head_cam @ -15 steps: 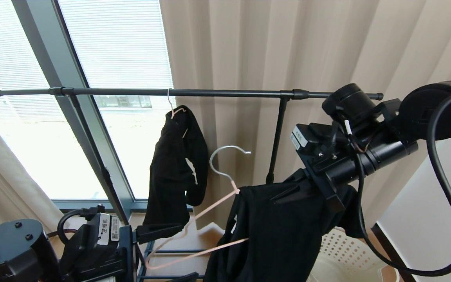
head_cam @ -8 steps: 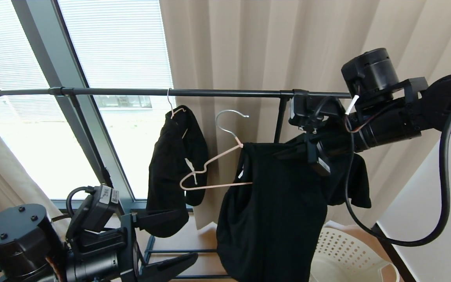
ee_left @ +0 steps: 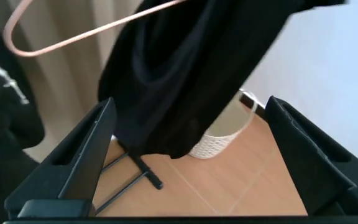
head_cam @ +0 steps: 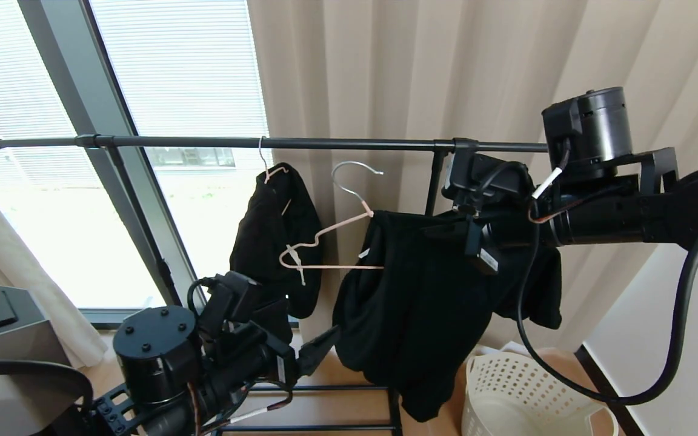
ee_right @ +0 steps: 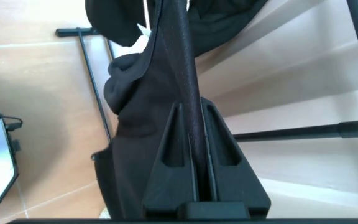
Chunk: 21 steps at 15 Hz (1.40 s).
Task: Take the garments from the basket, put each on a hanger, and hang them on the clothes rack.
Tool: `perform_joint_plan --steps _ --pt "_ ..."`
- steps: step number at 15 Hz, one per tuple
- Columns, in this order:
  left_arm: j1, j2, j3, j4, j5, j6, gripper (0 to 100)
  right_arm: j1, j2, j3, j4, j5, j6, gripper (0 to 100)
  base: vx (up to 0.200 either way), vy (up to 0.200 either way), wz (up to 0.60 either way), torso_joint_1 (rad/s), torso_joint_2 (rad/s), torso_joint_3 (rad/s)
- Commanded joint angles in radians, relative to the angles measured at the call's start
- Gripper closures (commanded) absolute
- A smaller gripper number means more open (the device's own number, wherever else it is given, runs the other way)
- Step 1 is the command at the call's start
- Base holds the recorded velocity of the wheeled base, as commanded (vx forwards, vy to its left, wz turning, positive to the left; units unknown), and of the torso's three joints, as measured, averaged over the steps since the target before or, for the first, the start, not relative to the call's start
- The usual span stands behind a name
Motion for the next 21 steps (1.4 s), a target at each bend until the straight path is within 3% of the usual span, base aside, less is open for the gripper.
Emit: perform_joint_plan --steps 1,4,9,15,18,21 --pt "-0.054 0.094 -0.060 0.001 0.084 0.006 0 0.021 -0.057 0.138 -0.128 -0.001 0.048 100 0.000 0.000 0.00 0.000 0.00 0.000" --pt "-0.065 0.118 -0.085 -0.001 0.140 0.015 0 0.044 -0.086 0.214 -0.263 -0.024 0.114 100 0.000 0.000 0.00 0.000 0.00 0.000" --pt "-0.062 0.130 -0.137 -0.006 0.222 0.006 0 0.046 -0.114 0.233 -0.264 -0.027 0.117 100 0.000 0.000 0.00 0.000 0.00 0.000" --pt "-0.057 0.127 -0.143 -0.015 0.229 0.003 0 0.060 -0.129 0.264 -0.266 -0.024 0.119 100 0.000 0.000 0.00 0.000 0.00 0.000" --pt "-0.089 0.173 -0.183 -0.015 0.304 0.009 0 0.095 -0.128 0.267 -0.266 -0.024 0.120 100 0.000 0.000 0.00 0.000 0.00 0.000" --pt "-0.100 0.206 -0.179 -0.015 0.310 0.036 0 0.095 -0.129 0.267 -0.267 -0.027 0.122 100 0.000 0.000 0.00 0.000 0.00 0.000"
